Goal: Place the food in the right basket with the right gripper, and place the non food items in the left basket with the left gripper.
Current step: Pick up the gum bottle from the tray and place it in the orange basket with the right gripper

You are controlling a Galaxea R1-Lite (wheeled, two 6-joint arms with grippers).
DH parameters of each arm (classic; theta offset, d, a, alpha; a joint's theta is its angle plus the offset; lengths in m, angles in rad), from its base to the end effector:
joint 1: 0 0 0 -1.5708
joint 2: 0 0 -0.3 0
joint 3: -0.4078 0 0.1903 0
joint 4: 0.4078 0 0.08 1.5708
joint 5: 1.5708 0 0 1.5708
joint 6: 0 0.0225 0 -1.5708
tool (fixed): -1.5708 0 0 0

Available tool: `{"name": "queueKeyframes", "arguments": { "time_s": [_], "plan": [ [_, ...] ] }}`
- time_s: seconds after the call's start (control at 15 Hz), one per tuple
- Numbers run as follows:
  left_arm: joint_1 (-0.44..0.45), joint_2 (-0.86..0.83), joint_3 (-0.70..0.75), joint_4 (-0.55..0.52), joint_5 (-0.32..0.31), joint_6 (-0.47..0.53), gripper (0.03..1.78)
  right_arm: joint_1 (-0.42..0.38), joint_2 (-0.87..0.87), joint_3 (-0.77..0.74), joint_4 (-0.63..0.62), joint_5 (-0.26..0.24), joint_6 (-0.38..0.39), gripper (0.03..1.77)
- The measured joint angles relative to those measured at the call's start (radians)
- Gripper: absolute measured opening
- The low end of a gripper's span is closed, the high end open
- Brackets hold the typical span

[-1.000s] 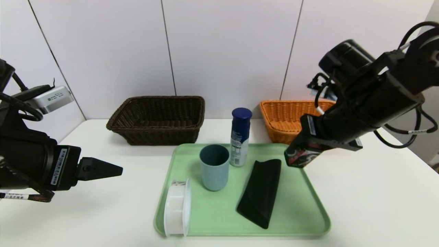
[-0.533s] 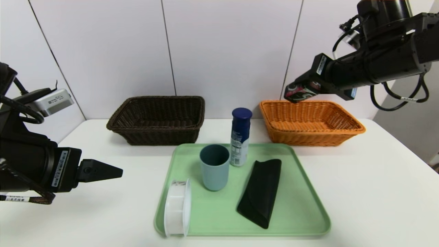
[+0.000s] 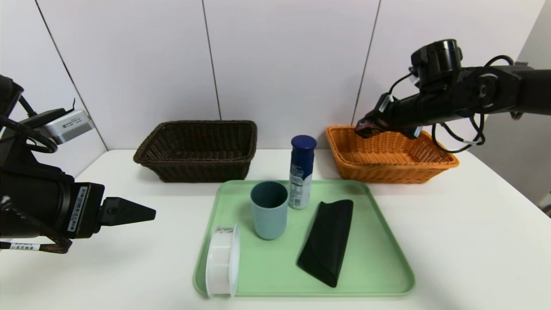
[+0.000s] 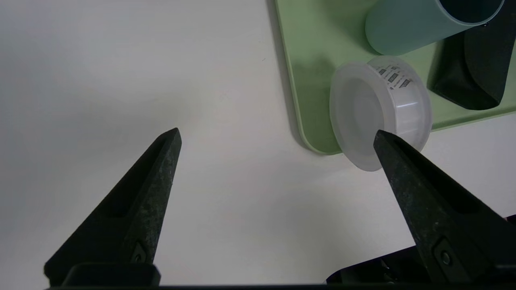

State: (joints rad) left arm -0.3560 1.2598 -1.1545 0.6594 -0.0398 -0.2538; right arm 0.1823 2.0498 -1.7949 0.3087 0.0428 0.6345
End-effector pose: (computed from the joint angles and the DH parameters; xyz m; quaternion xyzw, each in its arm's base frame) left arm 0.1532 -0.0579 0.2713 -0.0569 0.3886 -0.1343 0.9098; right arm 0.4060 0.0758 0.2405 0.2793 0.2972 0.0160 0.9129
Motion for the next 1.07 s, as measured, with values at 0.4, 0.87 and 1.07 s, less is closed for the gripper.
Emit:
{"name": "queueKeyframes", "arguments": {
  "time_s": [0.4,0.87,1.07],
  "plan": [
    [0.0,0.004,0.003,0.0,-0.001,0.001,1.69,-0.022,0.106,-0.036,0.0,-0.013,0.002,0.78],
    [-0.001,0.001,0.002,0.0,-0.005,-0.003,1.69,-0.023,0.117,-0.037,0.01,-0.028,-0.001,1.19],
    [-0.001,-0.002,0.003,0.0,-0.004,-0.003,1.69,-0.023,0.111,-0.036,0.028,-0.05,-0.008,1.36]
  ]
}}
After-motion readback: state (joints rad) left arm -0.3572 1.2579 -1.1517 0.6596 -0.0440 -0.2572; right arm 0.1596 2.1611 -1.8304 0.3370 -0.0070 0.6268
